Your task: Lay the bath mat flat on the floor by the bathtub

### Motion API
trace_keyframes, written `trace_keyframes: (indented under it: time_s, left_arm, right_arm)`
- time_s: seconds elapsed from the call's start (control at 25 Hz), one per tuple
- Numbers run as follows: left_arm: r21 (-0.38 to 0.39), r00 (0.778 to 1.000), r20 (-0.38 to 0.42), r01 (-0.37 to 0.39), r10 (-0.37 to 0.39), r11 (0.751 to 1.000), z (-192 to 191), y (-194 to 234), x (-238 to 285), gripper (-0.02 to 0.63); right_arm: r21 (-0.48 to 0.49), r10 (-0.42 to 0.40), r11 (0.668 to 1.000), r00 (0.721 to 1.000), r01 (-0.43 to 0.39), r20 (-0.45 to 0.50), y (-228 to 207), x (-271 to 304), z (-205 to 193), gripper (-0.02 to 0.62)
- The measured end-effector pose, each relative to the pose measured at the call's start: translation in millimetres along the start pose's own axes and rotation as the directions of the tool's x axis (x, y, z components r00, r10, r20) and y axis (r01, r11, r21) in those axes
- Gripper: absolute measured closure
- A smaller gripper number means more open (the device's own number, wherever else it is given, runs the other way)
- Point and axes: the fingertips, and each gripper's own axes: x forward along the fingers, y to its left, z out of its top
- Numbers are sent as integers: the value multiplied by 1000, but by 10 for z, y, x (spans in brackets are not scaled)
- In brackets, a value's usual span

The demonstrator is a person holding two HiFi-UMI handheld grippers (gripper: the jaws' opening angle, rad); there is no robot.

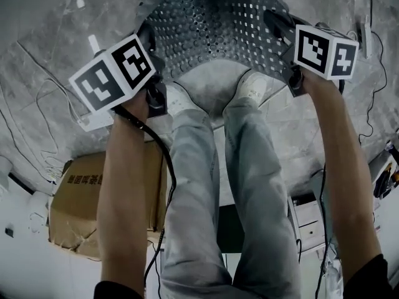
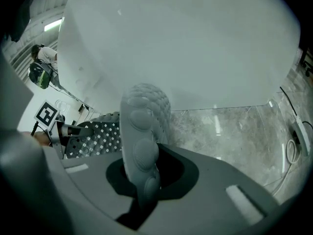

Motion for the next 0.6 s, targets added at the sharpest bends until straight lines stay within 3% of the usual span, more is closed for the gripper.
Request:
trace_keyframes:
  time_s: [0.4, 0.6]
  left_arm:
    - [69, 997, -25, -70, 72, 995, -196, 534, 136, 581]
    - [42, 990, -18, -142, 143, 989, -312, 858, 215, 581]
  right_arm:
    - [39, -23, 999, 999, 22, 31, -254, 180, -207, 568]
    - [20, -1, 1000, 1000, 0, 31, -357, 259, -321, 568]
